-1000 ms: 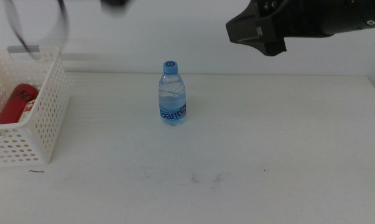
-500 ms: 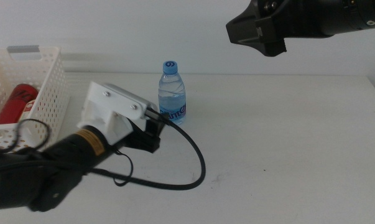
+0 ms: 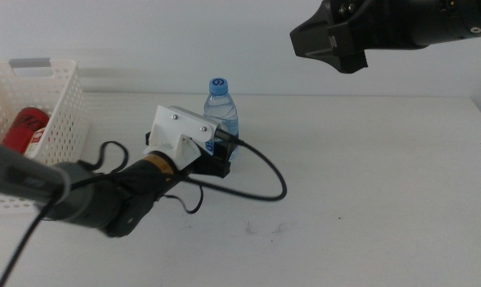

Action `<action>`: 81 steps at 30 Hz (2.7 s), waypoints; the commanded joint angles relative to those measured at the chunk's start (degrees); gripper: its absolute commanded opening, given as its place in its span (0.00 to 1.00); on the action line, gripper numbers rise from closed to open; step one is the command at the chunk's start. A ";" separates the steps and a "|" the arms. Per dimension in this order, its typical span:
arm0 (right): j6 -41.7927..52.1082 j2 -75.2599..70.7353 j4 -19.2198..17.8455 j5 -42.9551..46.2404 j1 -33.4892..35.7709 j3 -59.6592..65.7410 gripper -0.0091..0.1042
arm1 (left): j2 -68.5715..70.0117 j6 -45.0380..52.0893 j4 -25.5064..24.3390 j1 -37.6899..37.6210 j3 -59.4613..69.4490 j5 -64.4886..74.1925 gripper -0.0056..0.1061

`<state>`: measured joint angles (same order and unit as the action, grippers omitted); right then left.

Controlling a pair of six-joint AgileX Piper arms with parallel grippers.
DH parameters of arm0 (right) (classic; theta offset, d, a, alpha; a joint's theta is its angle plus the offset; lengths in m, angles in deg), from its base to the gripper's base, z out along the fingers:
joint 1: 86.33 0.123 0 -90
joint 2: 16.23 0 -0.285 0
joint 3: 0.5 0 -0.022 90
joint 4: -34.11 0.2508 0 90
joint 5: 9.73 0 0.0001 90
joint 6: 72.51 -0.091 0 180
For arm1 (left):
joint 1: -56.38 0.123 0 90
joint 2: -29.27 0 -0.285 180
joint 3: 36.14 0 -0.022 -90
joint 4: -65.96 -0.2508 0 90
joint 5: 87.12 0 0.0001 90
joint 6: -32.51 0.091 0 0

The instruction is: Use arms to grab the bottles and put them into the dustbin to the left of the table.

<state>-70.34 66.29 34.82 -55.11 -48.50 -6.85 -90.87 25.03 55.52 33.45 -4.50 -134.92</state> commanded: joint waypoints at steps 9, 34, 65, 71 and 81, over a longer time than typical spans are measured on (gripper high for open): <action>0.17 -0.11 -0.32 0.36 -0.14 0.02 0.86 | -10.67 -0.97 6.38 0.06 -12.51 -0.32 0.89; 0.17 -0.11 -0.32 0.36 -0.14 0.02 0.86 | 12.11 -16.95 8.97 0.17 -15.95 70.97 0.03; 0.17 -0.11 -0.32 0.36 -0.14 0.02 0.86 | 3.65 11.90 11.44 34.94 -43.63 99.26 0.53; 0.17 -0.11 -0.32 0.36 -0.14 0.02 0.86 | 3.26 13.33 11.37 34.94 -43.63 97.59 0.89; 0.17 -0.11 -0.32 0.36 -0.14 0.02 0.86 | 11.78 15.57 14.76 30.85 -40.61 98.86 0.89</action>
<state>-70.34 66.34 34.82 -55.20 -48.50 -6.85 -82.31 40.44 69.51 65.59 -46.09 -35.86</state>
